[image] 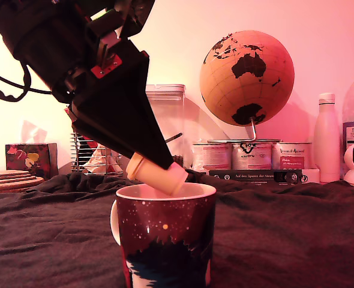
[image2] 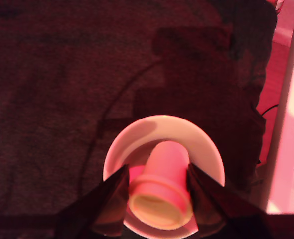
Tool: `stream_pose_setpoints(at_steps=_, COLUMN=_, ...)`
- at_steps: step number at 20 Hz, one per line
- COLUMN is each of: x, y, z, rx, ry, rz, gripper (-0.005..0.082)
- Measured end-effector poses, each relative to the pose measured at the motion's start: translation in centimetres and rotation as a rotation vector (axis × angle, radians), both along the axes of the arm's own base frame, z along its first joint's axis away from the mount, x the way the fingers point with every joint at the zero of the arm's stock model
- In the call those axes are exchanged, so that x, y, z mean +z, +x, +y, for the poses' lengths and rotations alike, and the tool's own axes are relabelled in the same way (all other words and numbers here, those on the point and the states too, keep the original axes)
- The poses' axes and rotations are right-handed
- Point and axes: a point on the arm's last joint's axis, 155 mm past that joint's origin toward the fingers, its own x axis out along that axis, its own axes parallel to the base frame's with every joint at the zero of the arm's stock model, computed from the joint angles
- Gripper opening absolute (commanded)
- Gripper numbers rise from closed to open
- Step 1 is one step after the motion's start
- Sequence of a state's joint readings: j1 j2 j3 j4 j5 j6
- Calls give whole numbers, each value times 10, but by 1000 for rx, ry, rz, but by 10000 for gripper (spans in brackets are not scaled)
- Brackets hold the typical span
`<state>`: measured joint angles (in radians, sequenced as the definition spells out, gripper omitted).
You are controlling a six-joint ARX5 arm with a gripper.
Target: Pick up the coffee capsules on the table and drop them inside the coffee cup
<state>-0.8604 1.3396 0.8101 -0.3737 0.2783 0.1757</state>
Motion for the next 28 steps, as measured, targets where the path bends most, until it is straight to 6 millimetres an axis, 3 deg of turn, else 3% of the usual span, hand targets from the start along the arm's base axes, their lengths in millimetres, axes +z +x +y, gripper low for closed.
stream_pose_setpoints(at_steps=1, x=0, y=0, z=0, rx=0, ry=0, rz=0, gripper=323)
stream_pose_setpoints(at_steps=3, x=0, y=0, z=0, rx=0, ry=0, rz=0, gripper=569)
stream_pose_setpoints(at_steps=4, x=0, y=0, z=0, rx=0, ry=0, rz=0, gripper=642)
stream_pose_setpoints(at_steps=11, x=0, y=1, z=1, rx=5, ry=4, rz=-5, gripper=634)
stream_pose_setpoints(at_steps=13, x=0, y=1, z=1, rx=5, ry=4, rz=-5, gripper=574)
stream_pose_setpoints(at_steps=15, x=0, y=1, z=1, rx=5, ry=4, rz=-5, gripper=450)
stream_pose_setpoints(at_steps=19, x=1, y=2, z=0, rx=5, ry=3, rz=-7, gripper=-19)
stream_pose_setpoints(at_steps=23, x=14, y=7, z=-6, rx=5, ry=-24, rz=-30, gripper=-19)
stream_pose_setpoints(at_steps=28, x=15, y=11, z=-7, rx=13, ry=-25, rz=-45, gripper=-19)
